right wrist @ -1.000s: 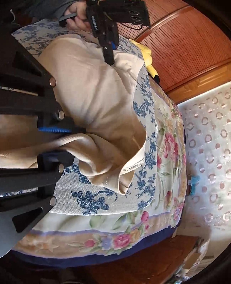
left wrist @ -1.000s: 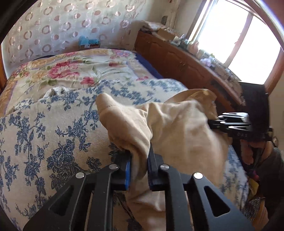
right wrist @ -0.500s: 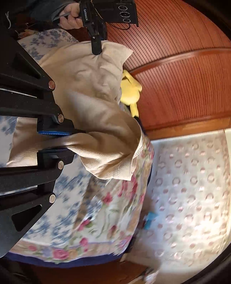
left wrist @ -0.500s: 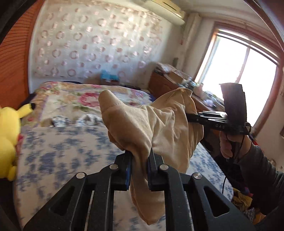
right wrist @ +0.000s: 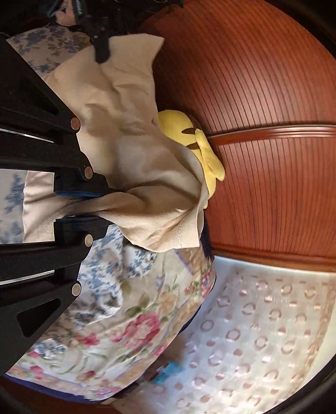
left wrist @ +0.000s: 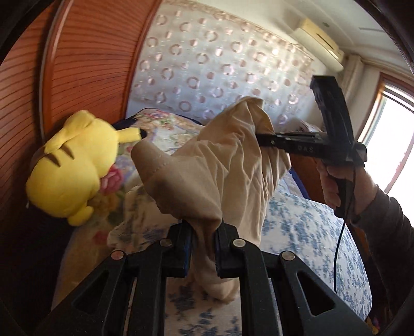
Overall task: Fold small clothes
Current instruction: 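Carry the shirt with both grippers to the yellow plush toy and release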
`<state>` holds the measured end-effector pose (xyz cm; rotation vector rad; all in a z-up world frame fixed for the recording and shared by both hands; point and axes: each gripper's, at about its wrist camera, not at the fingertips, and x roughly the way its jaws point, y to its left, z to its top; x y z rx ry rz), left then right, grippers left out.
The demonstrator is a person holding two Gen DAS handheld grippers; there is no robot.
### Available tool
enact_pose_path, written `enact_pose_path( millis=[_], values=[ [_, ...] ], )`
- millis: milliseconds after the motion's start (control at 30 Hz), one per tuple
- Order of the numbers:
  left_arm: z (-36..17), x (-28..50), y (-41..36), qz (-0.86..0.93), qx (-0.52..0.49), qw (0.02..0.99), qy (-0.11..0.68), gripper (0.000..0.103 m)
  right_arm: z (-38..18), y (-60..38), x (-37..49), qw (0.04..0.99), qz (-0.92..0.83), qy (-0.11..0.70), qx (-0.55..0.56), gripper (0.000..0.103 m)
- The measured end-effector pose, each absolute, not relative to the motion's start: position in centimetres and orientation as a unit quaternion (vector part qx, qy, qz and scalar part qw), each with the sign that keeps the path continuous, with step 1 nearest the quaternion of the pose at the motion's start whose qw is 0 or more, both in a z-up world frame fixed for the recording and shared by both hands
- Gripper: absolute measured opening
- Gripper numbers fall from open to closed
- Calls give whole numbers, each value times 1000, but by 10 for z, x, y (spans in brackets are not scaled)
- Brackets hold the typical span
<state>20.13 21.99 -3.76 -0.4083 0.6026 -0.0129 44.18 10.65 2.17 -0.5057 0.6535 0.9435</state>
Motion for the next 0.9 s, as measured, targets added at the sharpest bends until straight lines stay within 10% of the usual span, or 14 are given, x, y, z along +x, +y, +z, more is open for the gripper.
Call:
enact_pose_path(
  millis=[367,433,567,800,900],
  values=[
    [-82,199,246,46,-227,918,321,15,-44,201,493,781,458,328,-269,13],
    [-85,201,250,50,-217,918,328,16,-53,204,497,787,446,336,-263,29],
    [-83,198,250,63,-185,922,335,34,-53,197,510,816,413,329,-234,46],
    [-69,183,250,79,-150,935,311,79,-51,157,516,854,380,316,-164,46],
    [-58,175,242,84,-132,943,295,82,-52,134,492,856,386,313,-147,46]
  ],
)
